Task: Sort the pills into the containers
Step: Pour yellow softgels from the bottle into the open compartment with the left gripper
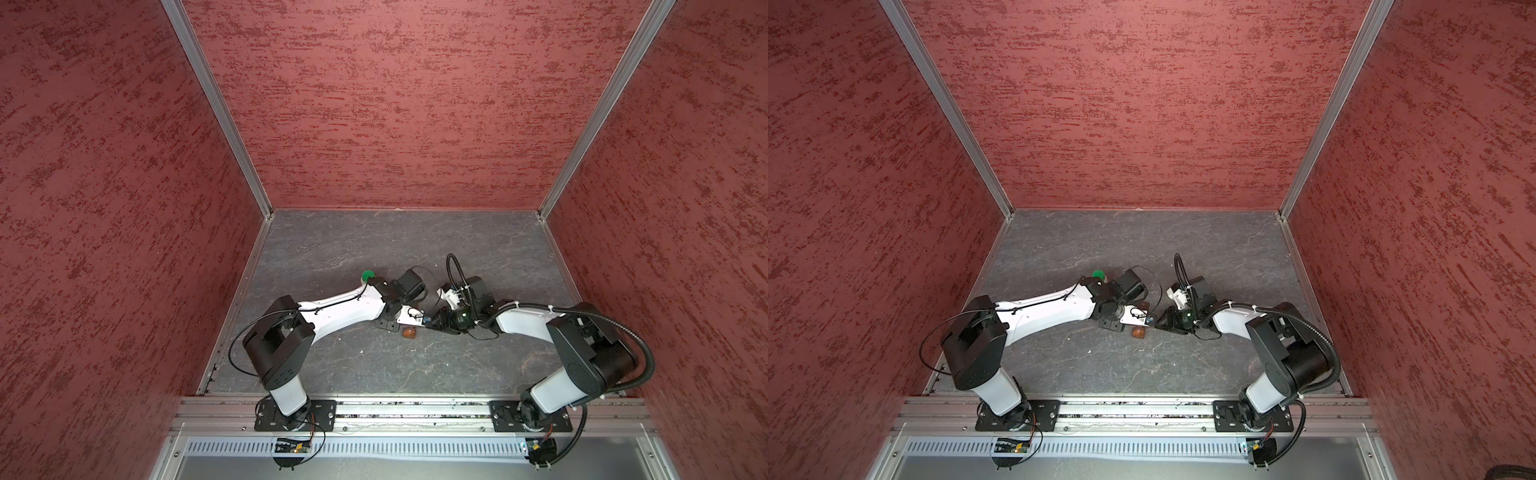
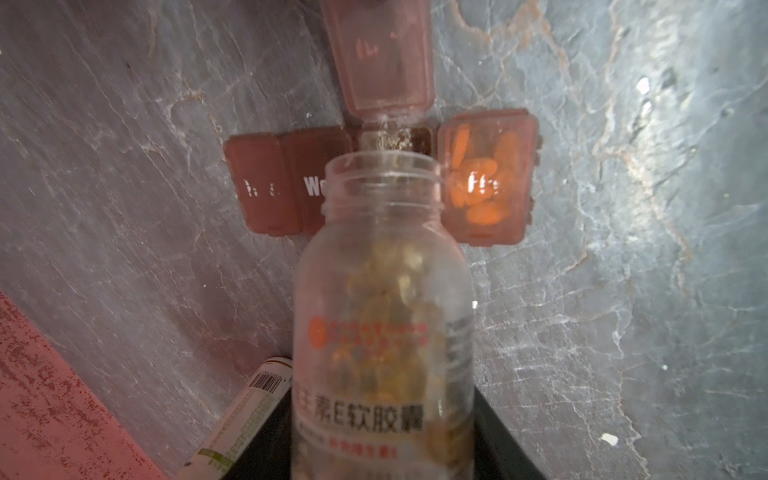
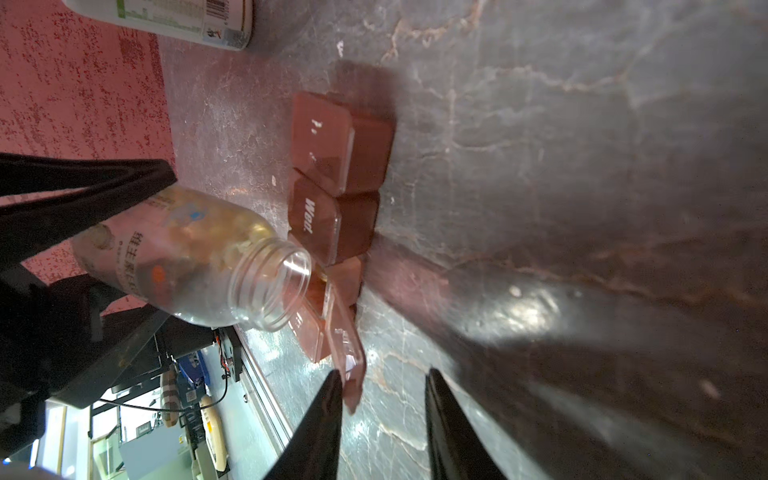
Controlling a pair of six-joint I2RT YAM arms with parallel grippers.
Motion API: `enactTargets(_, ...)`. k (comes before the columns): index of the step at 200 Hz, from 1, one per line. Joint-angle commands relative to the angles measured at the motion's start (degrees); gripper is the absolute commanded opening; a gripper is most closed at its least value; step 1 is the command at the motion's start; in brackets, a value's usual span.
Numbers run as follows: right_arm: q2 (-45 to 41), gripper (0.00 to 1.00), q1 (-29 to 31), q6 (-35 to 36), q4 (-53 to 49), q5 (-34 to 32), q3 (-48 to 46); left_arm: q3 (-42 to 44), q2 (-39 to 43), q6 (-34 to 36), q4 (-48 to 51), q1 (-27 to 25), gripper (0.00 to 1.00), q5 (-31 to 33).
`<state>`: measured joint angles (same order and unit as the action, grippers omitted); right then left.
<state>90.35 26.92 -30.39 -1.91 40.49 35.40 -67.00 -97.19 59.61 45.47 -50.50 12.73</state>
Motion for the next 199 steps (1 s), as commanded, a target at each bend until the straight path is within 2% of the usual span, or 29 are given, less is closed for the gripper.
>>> enactTargets(1,0.5,0.35,0.3,0.9,1.7,0.7,-0.8,-0.6,-0.5,1.5,0.3,-0.7,0.00,1.2)
enactTargets(199,0.7,0.35,0.3,0.9,2.1,0.9,-1.3,-3.0,-2.2,2.1,2.5,-2.9,0.00,5.0)
